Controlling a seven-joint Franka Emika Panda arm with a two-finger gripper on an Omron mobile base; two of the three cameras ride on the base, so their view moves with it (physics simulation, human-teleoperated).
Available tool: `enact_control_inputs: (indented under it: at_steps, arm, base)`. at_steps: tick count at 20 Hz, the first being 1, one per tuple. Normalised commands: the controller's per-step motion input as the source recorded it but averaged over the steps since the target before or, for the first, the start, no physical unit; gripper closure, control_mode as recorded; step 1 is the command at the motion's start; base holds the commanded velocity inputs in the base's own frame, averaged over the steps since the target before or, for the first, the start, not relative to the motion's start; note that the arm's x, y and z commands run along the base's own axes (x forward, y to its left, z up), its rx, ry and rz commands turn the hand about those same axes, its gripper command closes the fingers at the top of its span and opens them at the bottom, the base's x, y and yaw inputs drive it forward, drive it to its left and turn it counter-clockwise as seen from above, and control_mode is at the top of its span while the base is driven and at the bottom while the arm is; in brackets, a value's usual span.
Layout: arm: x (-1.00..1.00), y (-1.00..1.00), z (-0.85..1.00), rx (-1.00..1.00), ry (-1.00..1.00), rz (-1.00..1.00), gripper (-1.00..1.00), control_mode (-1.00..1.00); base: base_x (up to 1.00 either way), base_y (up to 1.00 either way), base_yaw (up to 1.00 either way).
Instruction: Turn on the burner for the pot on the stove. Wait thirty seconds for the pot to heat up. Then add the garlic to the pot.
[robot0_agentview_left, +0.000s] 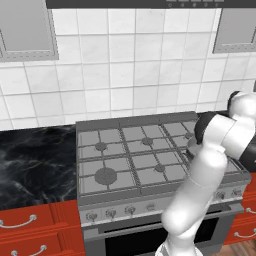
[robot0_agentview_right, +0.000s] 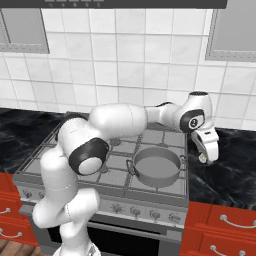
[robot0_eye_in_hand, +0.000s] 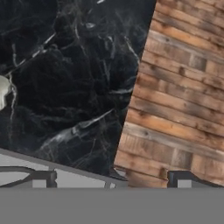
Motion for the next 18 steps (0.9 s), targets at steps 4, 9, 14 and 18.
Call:
enact_control_inputs:
  at_steps: [4, 9, 14, 18]
  arm:
    - [0.13, -0.04, -0.26, 0.00, -0.20, 0.01, -1.00, -1.00]
    - [0.27, -0.12, 0.00, 0.00, -0.01, 0.00, -1.00, -1.00]
    - [0.34, -0.05, -0.01, 0.00, -0.01, 0.00, -1.00, -1.00]
    - [0.32, 0.00, -0.19, 0.00, 0.00, 0.00, -1.00, -1.00]
  base:
    - [0.00, 0.00, 0.00]
    - [0.00, 0.00, 0.00]
    - [0.00, 0.00, 0.00]
    - [0.00, 0.00, 0.00]
